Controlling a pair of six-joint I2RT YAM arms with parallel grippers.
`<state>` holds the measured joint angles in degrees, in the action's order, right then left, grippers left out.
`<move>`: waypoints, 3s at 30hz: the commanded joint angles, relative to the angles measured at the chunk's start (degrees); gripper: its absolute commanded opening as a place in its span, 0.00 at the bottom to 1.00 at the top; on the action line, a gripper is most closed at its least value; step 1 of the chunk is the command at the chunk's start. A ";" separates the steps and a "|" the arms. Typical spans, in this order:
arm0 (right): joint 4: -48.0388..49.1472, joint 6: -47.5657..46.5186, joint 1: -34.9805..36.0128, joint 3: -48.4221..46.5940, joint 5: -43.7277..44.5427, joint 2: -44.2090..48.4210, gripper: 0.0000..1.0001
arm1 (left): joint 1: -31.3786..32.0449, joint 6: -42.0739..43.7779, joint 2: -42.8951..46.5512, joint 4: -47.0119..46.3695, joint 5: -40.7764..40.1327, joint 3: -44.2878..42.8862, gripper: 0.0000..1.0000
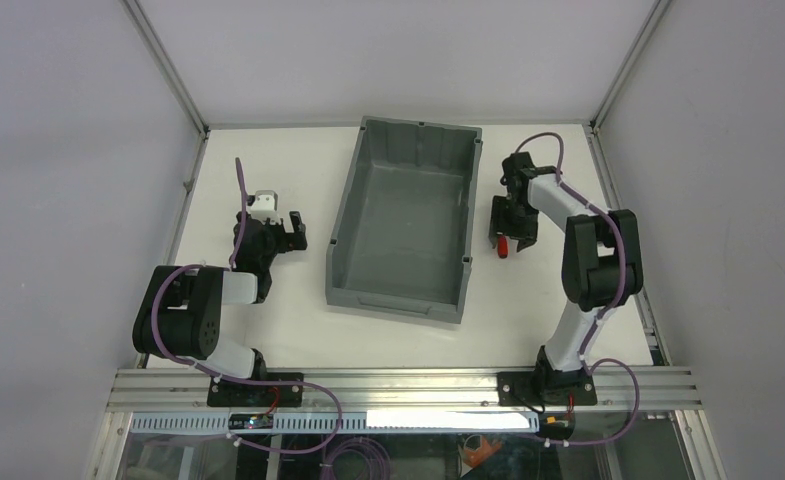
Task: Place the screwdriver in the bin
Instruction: Pick up the screwdriver from the center of the board, then place the screwdriver in the bin.
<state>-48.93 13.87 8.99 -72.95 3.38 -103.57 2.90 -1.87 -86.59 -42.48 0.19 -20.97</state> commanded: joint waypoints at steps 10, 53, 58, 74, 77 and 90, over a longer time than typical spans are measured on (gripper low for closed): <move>3.25 -0.04 0.71 -0.70 2.76 -4.65 0.35 | -0.30 1.34 0.28 -3.40 0.91 -1.00 0.99; -21.40 3.06 3.15 -23.19 2.18 20.98 0.00 | -0.35 1.34 0.28 -3.41 0.98 -1.00 0.99; -23.84 4.75 5.85 -28.53 1.39 20.89 0.00 | -0.34 1.34 0.31 -3.40 0.97 -1.00 0.99; -28.82 12.34 23.53 -43.28 6.51 13.51 0.00 | -0.32 1.34 0.29 -3.41 0.95 -1.00 0.99; -28.62 13.59 26.52 -44.26 7.58 11.54 0.00 | -0.32 1.34 0.30 -3.41 0.97 -1.00 0.99; -27.94 16.53 35.38 -47.30 12.63 1.68 0.00 | -0.30 1.34 0.32 -3.40 0.97 -1.00 0.99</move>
<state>-77.67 28.27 43.22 -117.71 12.84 -100.14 2.90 -1.87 -86.59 -42.48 0.21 -20.97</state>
